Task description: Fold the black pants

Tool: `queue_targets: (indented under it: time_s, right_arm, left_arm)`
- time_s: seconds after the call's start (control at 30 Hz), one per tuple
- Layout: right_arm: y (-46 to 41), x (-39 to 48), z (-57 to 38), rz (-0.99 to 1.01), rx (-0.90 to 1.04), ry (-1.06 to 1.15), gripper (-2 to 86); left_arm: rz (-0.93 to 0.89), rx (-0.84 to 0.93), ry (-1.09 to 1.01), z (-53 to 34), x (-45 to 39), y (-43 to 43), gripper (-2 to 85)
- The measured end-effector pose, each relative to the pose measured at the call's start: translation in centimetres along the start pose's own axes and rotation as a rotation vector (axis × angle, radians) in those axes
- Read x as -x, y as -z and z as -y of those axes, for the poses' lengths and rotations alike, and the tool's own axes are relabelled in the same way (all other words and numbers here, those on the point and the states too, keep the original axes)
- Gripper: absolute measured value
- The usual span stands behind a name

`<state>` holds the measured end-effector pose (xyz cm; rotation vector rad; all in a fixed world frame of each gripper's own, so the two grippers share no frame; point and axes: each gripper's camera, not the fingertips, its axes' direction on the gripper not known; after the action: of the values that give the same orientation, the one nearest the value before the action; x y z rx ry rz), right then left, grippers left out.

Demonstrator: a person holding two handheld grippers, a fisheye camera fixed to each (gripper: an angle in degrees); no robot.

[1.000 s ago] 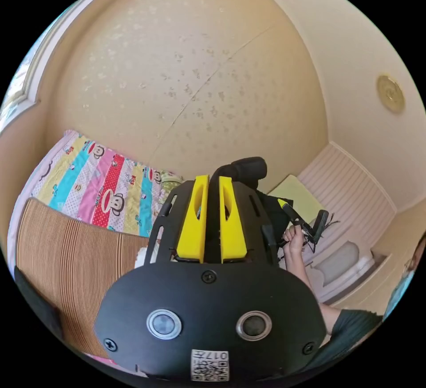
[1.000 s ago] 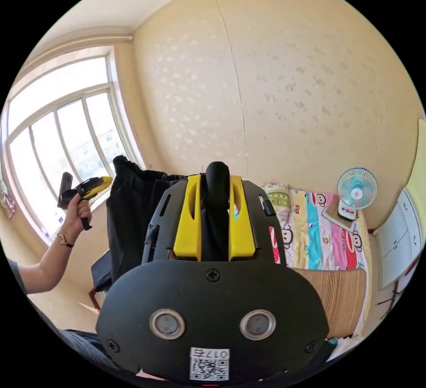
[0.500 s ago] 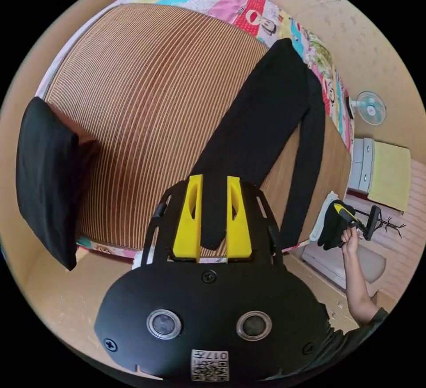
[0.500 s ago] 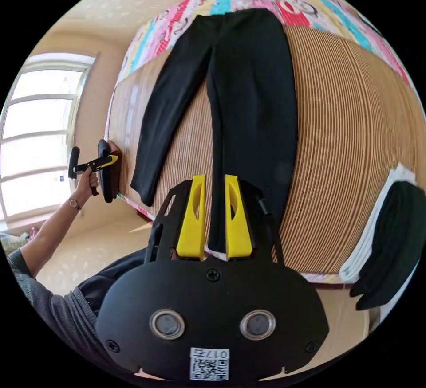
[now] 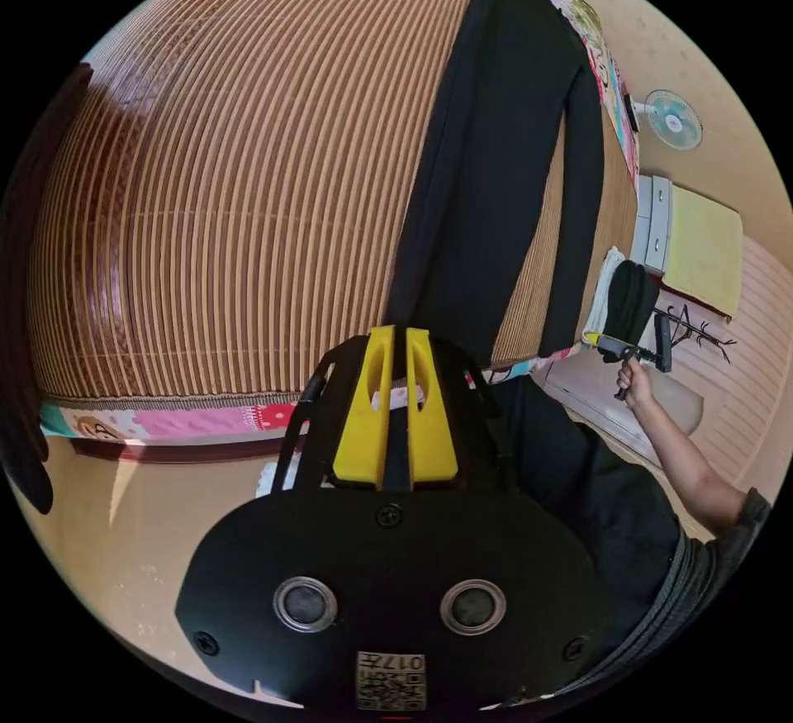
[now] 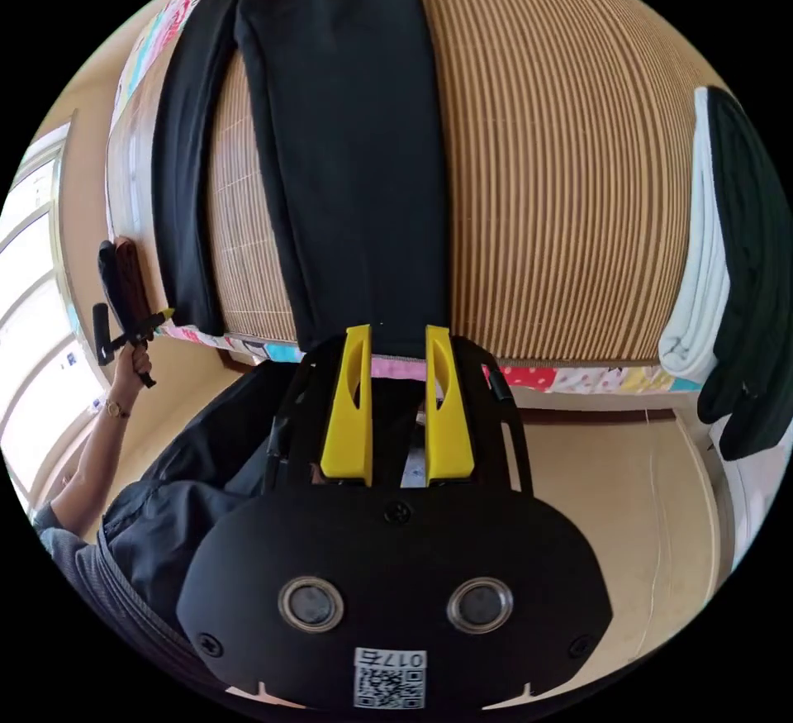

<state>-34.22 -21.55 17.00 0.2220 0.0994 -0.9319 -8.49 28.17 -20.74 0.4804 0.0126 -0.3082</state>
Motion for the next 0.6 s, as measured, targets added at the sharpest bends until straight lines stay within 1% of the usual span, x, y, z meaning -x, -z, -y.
queue_targets:
  time_s: [0.1, 0.2, 0.27, 0.33, 0.4, 0.47, 0.53, 0.6]
  right_arm:
    - [-0.6, -4.4, -0.9, 0.040, -0.023, -0.069, 13.2]
    - [-1.4, -7.4, -1.9, 0.055, -0.017, -0.096, 13.8]
    - [-0.9, -8.4, -2.8, 0.019, -0.027, -0.082, 12.0]
    - [-0.4, -9.4, -4.1, -0.011, 0.006, -0.011, 9.5]
    - [0.4, -10.7, -5.5, -0.044, 0.006, 0.013, 8.1]
    - [1.5, -12.5, -7.0, -0.040, -0.031, -0.013, 8.4]
    - [2.5, -15.3, -8.7, 0.035, -0.079, -0.048, 10.4]
    - [2.4, -17.6, -9.5, 0.089, -0.074, -0.086, 11.7]
  left_arm:
    - [-0.059, 0.025, 0.057, -1.5, -0.3, -1.1, 1.4]
    - [-0.003, 0.041, 0.168, -2.6, 0.4, -1.6, 1.5]
    - [0.008, 0.022, 0.273, -3.5, 1.4, -0.7, 1.5]
    - [0.005, -0.021, 0.306, -4.2, 1.9, 0.6, 0.4]
    - [-0.009, -0.044, 0.266, -4.4, 1.7, 1.9, 0.7]
    - [0.033, -0.035, 0.205, -4.2, 0.9, 3.4, 0.9]
    - [0.069, -0.023, 0.177, -4.0, 0.2, 4.1, 1.0]
    - [0.060, -0.031, 0.152, -3.6, -0.5, 4.5, 1.0]
